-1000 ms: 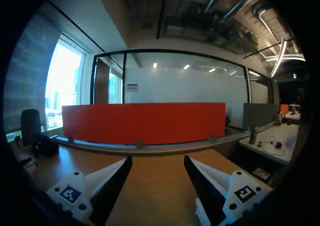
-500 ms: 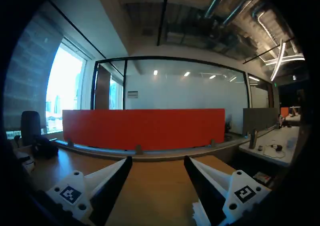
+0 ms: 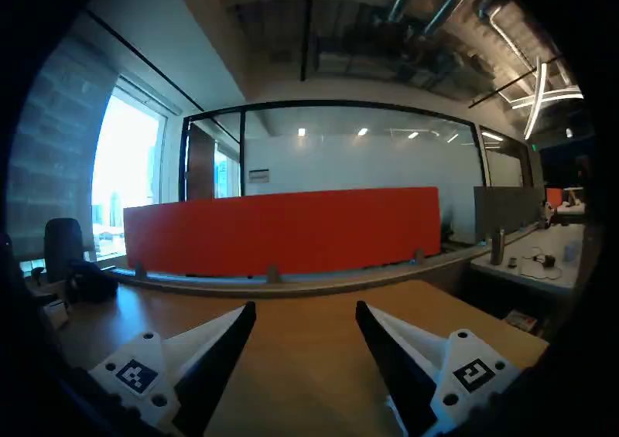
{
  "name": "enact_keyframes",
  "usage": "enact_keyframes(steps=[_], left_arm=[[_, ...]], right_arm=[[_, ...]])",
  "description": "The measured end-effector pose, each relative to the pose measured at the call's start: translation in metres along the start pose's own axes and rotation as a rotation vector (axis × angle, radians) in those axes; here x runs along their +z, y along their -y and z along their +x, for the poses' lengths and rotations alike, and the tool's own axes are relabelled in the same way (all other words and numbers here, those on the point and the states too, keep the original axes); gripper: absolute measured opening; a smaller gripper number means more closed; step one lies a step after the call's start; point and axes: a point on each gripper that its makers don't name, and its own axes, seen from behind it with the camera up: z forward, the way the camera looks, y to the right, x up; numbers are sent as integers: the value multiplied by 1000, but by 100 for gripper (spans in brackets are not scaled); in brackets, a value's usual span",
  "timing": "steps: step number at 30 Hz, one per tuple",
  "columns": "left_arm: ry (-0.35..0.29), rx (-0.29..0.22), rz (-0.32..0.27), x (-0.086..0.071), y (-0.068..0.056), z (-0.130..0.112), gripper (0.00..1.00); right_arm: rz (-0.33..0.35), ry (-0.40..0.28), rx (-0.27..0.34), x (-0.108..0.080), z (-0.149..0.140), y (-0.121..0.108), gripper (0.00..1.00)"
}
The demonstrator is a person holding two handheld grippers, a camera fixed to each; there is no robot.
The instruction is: Fold towel
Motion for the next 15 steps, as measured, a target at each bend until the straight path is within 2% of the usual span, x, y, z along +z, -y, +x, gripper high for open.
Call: enact_keyframes(steps=[9,15], left_arm=[[0,0,0,0,-1,-1,95],[-1,0,0,0,-1,-1,95]], right_arm=[[44,2,-27,2,-31,13,100],[37,6,4,3,-46,6,100]])
